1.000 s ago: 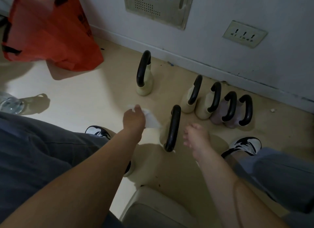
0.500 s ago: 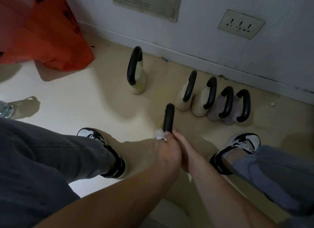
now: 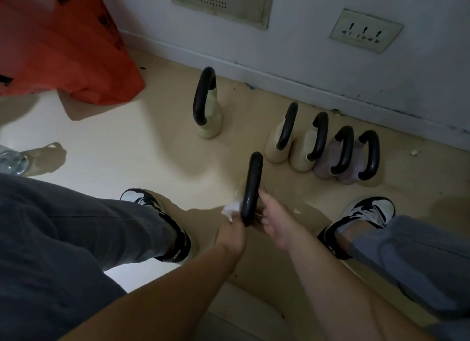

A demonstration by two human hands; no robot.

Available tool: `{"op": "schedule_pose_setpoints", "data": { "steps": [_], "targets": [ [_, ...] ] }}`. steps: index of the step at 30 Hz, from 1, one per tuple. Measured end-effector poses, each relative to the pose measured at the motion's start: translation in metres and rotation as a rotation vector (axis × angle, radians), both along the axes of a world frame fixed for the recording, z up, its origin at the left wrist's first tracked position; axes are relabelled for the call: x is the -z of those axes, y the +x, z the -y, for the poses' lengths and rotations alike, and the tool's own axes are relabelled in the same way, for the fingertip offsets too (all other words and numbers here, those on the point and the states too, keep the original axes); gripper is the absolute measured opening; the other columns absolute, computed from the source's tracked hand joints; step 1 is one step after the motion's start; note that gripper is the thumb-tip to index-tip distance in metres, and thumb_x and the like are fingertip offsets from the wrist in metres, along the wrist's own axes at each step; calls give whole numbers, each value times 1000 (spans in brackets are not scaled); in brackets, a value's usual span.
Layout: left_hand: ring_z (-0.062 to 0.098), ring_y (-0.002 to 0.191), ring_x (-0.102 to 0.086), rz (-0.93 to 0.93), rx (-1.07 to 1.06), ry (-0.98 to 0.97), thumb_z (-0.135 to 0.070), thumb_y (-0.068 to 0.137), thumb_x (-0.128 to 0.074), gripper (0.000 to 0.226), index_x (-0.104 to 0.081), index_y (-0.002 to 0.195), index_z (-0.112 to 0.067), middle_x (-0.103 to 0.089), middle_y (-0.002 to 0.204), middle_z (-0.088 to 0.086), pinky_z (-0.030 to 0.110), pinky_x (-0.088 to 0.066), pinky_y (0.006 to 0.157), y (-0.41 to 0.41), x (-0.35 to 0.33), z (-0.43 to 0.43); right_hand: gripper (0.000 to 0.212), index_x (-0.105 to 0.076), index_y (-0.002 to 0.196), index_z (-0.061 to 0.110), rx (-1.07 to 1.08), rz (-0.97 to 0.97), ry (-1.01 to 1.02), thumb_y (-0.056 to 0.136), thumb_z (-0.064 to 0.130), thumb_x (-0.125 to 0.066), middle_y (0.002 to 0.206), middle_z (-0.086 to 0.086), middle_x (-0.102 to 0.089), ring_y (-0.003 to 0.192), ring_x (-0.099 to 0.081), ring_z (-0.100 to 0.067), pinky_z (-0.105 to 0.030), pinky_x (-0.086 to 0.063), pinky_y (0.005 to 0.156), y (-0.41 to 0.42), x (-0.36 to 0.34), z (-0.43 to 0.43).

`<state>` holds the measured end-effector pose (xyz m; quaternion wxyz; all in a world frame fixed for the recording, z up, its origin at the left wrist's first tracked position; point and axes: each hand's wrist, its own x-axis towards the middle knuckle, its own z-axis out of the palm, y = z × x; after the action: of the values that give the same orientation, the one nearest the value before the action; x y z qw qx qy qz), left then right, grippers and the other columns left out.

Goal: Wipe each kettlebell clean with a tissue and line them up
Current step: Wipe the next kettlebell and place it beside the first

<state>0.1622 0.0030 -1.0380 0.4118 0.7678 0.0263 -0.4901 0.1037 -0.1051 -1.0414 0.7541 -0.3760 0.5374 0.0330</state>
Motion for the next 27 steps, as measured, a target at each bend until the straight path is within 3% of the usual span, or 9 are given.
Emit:
{"op": "schedule_pose_setpoints", "data": {
  "steps": [2, 5, 8, 11, 15, 19, 22, 25, 27],
  "targets": [
    [30, 108, -57, 5, 12, 117, -39, 108, -26, 43, -56, 123, -12, -60, 120, 13, 35, -46, 98, 1, 6, -8, 35, -66, 107, 29, 3, 5, 12, 100, 60, -52, 106, -3, -74, 108, -71, -20, -32, -56, 94, 0, -4, -1],
    [39, 121, -57, -67, -38, 223, -25, 105, -33, 45, -53, 135, 1, -58, 132, 24, 41, -48, 101, 0, 4, -7, 26, -58, 103, 31, -21, -18, -17, 102, 57, -51, 95, 5, -62, 111, -67, -20, -32, -55, 93, -1, 1, 1],
    [36, 123, -57, -239, -326, 100, -35, 106, -33, 47, -44, 146, -13, -58, 135, 19, 43, -45, 106, -2, -12, 12, 46, -66, 114, 22, -30, -43, -40, 98, 63, -55, 104, -2, -73, 110, -71, -20, -37, -55, 103, 0, 0, 0],
    [30, 98, -62, -327, -521, 22, -30, 104, -38, 34, -57, 125, -11, -65, 104, 13, 33, -49, 84, -5, -43, 37, 58, -73, 117, 26, -62, -86, -61, 90, 74, -56, 112, -1, -78, 105, -73, -20, -38, -54, 103, 1, 4, 0],
    [37, 121, -59, -318, -579, -91, -24, 95, -53, 41, -56, 133, -8, -64, 124, 20, 49, -44, 110, -16, -64, 58, 74, -79, 112, 27, -76, -92, -5, 73, 86, -57, 110, 1, -79, 110, -72, -21, -42, -48, 109, 3, 8, 1],
    [34, 106, -61, -453, -670, -103, -23, 96, -43, 41, -53, 130, -2, -63, 118, 22, 43, -47, 96, 4, -41, 42, 56, -75, 116, 24, -65, -125, -72, 94, 70, -53, 107, -3, -79, 103, -74, -21, -39, -57, 99, 1, 0, -1],
    [33, 103, -63, -482, -712, -164, -23, 89, -46, 48, -50, 134, -6, -64, 117, 25, 44, -51, 90, 6, -36, 41, 55, -75, 115, 24, -59, -100, -78, 95, 70, -52, 108, -2, -79, 103, -74, -20, -37, -57, 95, 2, 2, -2],
    [30, 102, -62, -311, -670, -163, -20, 95, -53, 27, -58, 120, -15, -64, 107, 17, 47, -49, 102, -10, -59, 60, 72, -76, 115, 23, -40, -98, -41, 75, 80, -57, 107, -5, -80, 105, -74, -24, -44, -54, 103, 4, 2, -1],
    [32, 100, -62, -402, -686, -154, -22, 99, -50, 22, -58, 115, -10, -65, 102, 16, 48, -48, 104, -7, -62, 58, 68, -76, 114, 24, -62, -130, -66, 79, 79, -57, 105, -3, -80, 103, -74, -23, -42, -55, 99, 4, -3, -1]
  ]
}}
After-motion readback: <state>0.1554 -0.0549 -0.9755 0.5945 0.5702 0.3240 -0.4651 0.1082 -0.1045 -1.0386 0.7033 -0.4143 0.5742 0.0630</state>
